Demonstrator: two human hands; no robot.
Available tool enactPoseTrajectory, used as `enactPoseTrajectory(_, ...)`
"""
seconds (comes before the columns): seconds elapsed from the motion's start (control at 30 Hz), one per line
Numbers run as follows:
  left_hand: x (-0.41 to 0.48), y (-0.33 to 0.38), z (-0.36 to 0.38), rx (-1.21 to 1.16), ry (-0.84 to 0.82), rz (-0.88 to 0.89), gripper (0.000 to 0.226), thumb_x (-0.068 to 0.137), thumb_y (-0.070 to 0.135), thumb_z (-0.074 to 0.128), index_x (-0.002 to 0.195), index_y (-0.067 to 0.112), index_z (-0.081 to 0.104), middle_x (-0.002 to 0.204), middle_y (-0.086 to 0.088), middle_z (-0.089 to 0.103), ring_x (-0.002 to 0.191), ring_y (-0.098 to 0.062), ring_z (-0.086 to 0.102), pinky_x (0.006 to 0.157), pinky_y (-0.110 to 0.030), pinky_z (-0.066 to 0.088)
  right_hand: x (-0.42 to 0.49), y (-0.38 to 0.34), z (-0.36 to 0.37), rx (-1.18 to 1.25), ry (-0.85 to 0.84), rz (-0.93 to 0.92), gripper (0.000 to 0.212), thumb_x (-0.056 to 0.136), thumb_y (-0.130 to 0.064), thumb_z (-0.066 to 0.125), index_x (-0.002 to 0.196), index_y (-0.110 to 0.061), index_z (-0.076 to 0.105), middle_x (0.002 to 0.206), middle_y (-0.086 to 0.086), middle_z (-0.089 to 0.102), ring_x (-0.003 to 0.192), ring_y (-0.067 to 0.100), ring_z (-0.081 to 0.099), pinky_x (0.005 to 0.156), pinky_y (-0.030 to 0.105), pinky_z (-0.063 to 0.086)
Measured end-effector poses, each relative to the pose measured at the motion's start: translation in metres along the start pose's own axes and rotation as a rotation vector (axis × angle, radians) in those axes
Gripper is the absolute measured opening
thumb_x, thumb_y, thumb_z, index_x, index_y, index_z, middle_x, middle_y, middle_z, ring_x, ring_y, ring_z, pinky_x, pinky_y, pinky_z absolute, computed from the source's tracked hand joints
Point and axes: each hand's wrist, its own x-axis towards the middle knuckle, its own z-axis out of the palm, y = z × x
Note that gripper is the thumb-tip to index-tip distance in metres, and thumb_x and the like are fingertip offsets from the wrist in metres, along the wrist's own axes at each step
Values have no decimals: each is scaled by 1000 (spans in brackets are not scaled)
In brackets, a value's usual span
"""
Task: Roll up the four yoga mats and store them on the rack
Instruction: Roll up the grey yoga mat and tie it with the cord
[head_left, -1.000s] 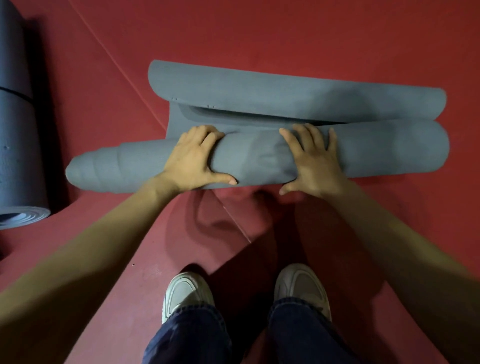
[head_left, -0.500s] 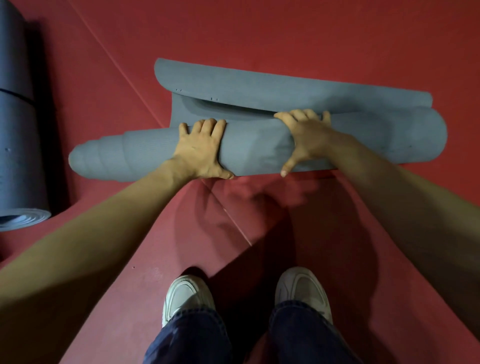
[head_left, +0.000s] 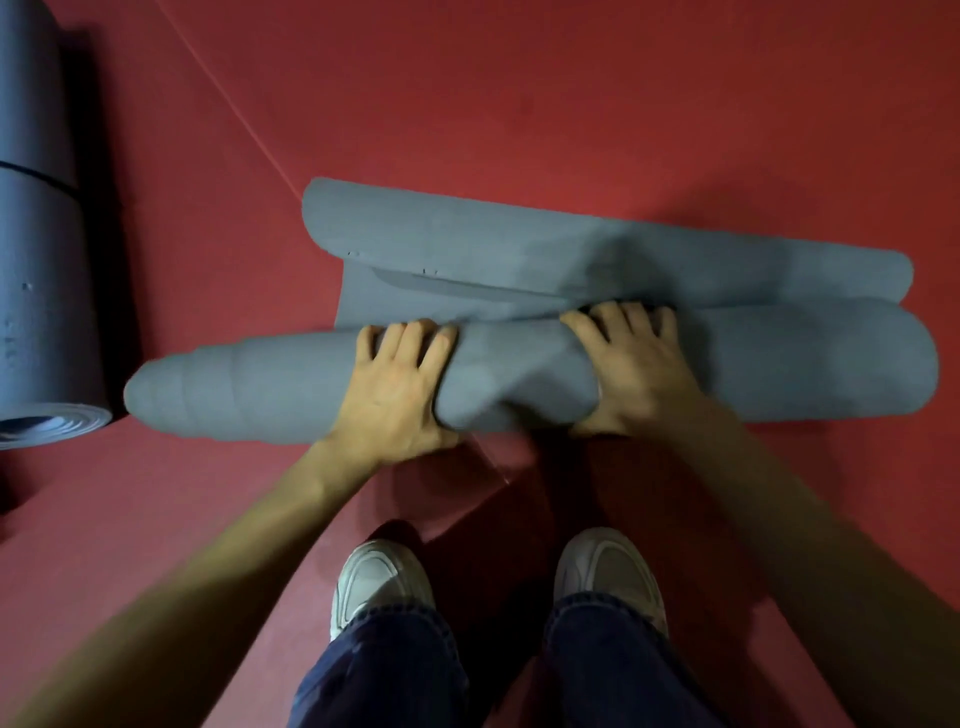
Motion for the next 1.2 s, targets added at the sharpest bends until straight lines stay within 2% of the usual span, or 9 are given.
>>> enactPoseTrajectory(0.13, -37, 12, -5, -51, -63, -30, 105, 48, 74, 63, 127, 5, 49, 114, -16, 57, 98, -31, 50, 89, -47, 40, -33, -13, 12, 16, 114, -50, 109, 31, -62, 67, 126, -11, 51, 108, 15, 56, 96, 35, 50, 83, 52, 38)
enactPoseTrajectory(0.4, -61, 21, -6, -57, -87, -31, 111, 41, 69, 74, 128, 6, 49, 118, -14, 58, 101, -30, 49, 91, -45, 37, -55, -20, 17, 123, 64, -88, 108, 49, -85, 45, 130, -13, 53, 118, 12, 58, 106, 34, 52, 92, 53, 40)
enactPoseTrajectory(0.53, -52, 13, -8, -88, -138, -43, 116, 37, 77, 64, 129, 9, 47, 119, -9, 57, 106, -25, 46, 94, -40, 30, -32, -10, 2, 408, 179, 167, 67, 78, -72, 45, 99, -13, 69, 98, 11, 69, 94, 30, 64, 82, 39, 48)
enactPoseTrajectory(0.6, -50, 11, -7, -87, -161, -48, 117, 36, 78, 64, 129, 9, 47, 119, -8, 58, 107, -24, 48, 94, -39, 29, -17, 0, -4, 313, 123, 302, 51, 87, -58, 47, 91, -11, 66, 97, 13, 68, 95, 31, 63, 79, 38, 46)
enactPoseTrajectory(0.7, -48, 8, -6, -119, -169, -45, 115, 34, 78, 63, 127, 15, 43, 118, -4, 57, 107, -22, 48, 94, -36, 27, -3, 14, 0, 142, -51, 393, 51, 92, -52, 47, 110, -8, 65, 115, 17, 63, 110, 34, 57, 90, 40, 44)
enactPoseTrajectory(0.83, -38, -5, -9, -221, -150, 7, 104, 43, 83, 56, 127, 24, 40, 122, -7, 56, 112, -28, 53, 100, -43, 35, 8, 28, -8, 145, 173, 346, 77, 86, -43, 60, 149, -13, 27, 155, 16, 20, 144, 37, 12, 113, 56, 9)
enactPoseTrajectory(0.9, -29, -16, -8, -283, -78, -1, 98, 53, 87, 50, 129, 25, 44, 128, -19, 50, 118, -33, 46, 101, -52, 35, 14, 32, -19, 162, 166, 333, 78, 88, -46, 56, 151, -17, 20, 158, 11, 12, 145, 34, 6, 112, 58, 8)
enactPoseTrajectory(1.07, -2, -17, -2, -470, 291, -307, 47, 81, 55, 59, 102, 15, 72, 101, -12, 59, 93, -33, 54, 87, -37, 37, 7, 10, 1, 233, 352, 266, 62, 86, -49, 42, 120, 0, 58, 124, 23, 57, 114, 42, 54, 98, 52, 42)
enactPoseTrajectory(1.2, 15, -8, 9, -391, 431, -309, 21, 91, 28, 60, 88, 11, 72, 91, -8, 64, 87, -25, 54, 81, -31, 31, -10, -12, 37, 207, 486, 217, 71, 91, -57, 41, 137, -3, 47, 141, 18, 46, 134, 35, 37, 112, 49, 17)
